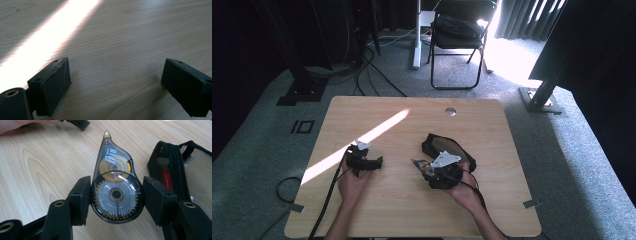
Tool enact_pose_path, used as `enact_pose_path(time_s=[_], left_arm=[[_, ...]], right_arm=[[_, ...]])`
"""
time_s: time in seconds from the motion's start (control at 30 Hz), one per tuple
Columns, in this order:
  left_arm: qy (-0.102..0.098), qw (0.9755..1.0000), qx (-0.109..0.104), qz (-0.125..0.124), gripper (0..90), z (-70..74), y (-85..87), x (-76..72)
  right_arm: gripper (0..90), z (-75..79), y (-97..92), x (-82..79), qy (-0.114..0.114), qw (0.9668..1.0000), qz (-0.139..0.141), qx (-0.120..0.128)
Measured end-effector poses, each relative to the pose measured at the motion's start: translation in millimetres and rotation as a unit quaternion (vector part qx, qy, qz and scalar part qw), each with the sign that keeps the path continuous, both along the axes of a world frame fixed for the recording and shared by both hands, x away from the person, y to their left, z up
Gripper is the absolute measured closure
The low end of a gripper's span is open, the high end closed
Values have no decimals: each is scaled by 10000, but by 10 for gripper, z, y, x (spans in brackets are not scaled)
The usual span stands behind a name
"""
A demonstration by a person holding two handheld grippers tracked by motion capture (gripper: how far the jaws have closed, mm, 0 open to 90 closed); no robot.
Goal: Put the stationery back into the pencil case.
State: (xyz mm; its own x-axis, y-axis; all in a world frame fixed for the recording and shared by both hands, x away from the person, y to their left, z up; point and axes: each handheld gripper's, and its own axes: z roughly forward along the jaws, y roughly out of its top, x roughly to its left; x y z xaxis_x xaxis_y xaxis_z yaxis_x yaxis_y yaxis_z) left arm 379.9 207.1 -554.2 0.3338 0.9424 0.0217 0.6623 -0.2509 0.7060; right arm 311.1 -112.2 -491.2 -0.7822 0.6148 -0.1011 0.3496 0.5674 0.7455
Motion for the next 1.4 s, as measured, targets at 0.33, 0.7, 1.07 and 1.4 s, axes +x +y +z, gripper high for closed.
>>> enact_pose_path(time_s=[0.33,0.7,1.07,1.4], left_arm=[[-2,10000,0,0,89,0,0,0],[-2,10000,-1,-1,89,0,0,0],[7,10000,10,-6,89,1,2,-1],[6,10000,9,-5,89,1,2,-1]], right_arm=[[417,63,-34,6,-75,10000,-27,42],[417,124,-69,27,-142,9998,-89,126],[417,185,-110,54,-211,9995,-147,172],[417,237,-179,94,-256,9991,-260,226]])
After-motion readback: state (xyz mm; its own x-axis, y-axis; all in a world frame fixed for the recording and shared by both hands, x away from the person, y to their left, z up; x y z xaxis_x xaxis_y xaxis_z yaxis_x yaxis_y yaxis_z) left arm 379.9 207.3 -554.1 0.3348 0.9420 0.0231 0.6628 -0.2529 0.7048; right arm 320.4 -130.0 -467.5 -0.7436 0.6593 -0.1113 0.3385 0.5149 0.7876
